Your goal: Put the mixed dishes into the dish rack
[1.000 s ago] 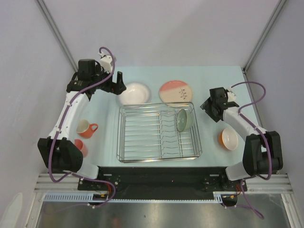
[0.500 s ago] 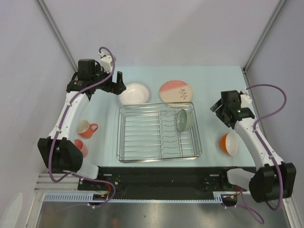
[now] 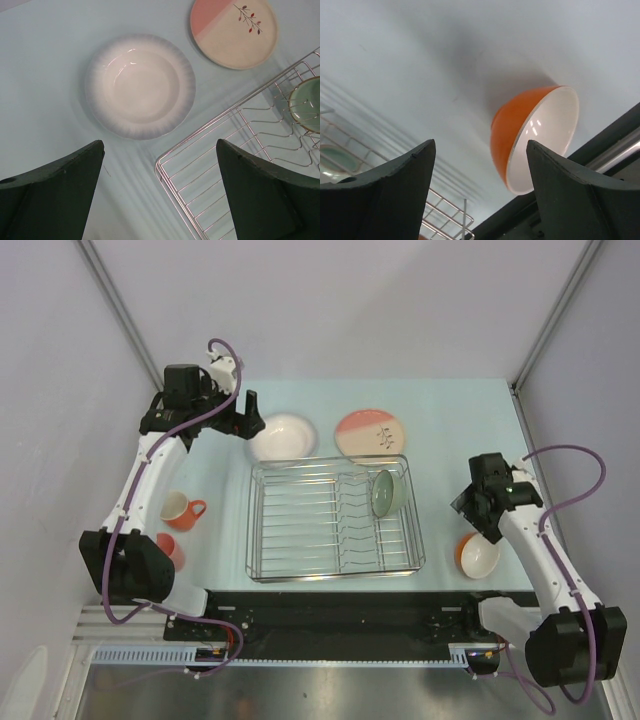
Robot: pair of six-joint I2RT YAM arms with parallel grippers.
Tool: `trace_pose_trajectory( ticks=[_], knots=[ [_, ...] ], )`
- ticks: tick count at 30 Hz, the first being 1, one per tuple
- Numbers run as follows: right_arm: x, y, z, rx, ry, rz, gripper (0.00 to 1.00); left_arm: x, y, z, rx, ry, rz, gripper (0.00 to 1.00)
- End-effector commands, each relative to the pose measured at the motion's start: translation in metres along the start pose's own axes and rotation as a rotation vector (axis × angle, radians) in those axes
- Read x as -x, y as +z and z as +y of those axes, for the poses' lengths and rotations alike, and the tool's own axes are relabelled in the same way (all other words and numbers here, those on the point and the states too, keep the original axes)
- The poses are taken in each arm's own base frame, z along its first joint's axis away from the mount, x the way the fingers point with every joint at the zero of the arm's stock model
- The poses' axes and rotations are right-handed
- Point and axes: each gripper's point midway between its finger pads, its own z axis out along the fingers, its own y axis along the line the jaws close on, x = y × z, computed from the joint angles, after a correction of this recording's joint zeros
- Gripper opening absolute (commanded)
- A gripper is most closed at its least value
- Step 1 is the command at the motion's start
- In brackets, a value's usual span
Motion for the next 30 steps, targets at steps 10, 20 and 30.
trace_pose_trajectory(
  ticks=[10,20,30],
  knots=[
    [-0.056,0.043,-0.011,-0.051,-0.019,0.157,0.43,0.006,-0.013,0.008,0.027,0.043,-0.037,1.00],
    [-0.034,0.051,0.024,0.028,0.015,0.103,0.00,0.001,-0.007,0.005,0.000,0.024,-0.029,1.00],
    [0.015,0.091,0.111,0.086,-0.011,0.040,0.00,0.000,-0.004,0.002,-0.022,-0.004,-0.032,1.00]
  ],
)
